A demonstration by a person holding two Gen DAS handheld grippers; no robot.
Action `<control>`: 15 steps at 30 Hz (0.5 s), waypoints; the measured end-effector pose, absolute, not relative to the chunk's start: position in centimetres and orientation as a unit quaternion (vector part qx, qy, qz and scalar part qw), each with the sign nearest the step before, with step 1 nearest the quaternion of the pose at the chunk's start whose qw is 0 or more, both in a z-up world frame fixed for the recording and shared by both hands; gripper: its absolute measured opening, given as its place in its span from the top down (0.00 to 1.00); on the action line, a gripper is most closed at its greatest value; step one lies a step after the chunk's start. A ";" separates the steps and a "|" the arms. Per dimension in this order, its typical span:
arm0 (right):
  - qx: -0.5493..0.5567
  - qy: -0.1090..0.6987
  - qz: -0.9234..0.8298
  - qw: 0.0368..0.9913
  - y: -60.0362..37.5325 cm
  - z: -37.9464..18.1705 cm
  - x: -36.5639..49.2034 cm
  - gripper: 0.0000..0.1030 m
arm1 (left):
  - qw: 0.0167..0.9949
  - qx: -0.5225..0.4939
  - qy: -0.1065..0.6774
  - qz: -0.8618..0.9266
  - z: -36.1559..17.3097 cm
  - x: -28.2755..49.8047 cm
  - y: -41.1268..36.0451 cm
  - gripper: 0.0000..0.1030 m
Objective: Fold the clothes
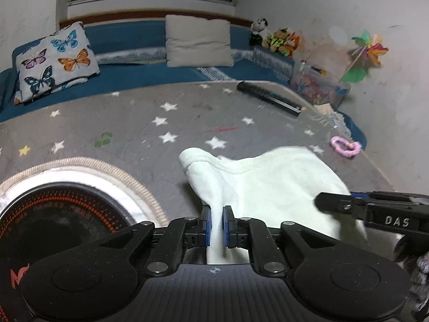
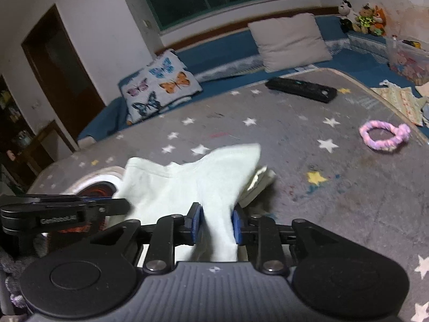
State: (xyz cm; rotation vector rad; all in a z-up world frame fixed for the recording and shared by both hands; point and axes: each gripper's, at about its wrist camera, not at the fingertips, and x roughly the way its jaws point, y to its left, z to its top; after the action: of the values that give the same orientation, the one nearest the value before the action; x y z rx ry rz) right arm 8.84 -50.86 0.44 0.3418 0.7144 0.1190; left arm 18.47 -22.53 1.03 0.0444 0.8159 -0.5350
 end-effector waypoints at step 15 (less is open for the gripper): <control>0.138 0.307 0.067 0.939 -50.4 2.5 9.3 0.71 | 0.895 0.016 0.370 -0.249 1.8 19.3 -22.6 0.77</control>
State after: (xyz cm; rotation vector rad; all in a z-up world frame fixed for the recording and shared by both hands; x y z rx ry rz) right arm 9.32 -50.39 2.52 0.2810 0.6276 0.1364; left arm 19.31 -22.59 1.75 0.0331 0.7678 -0.5161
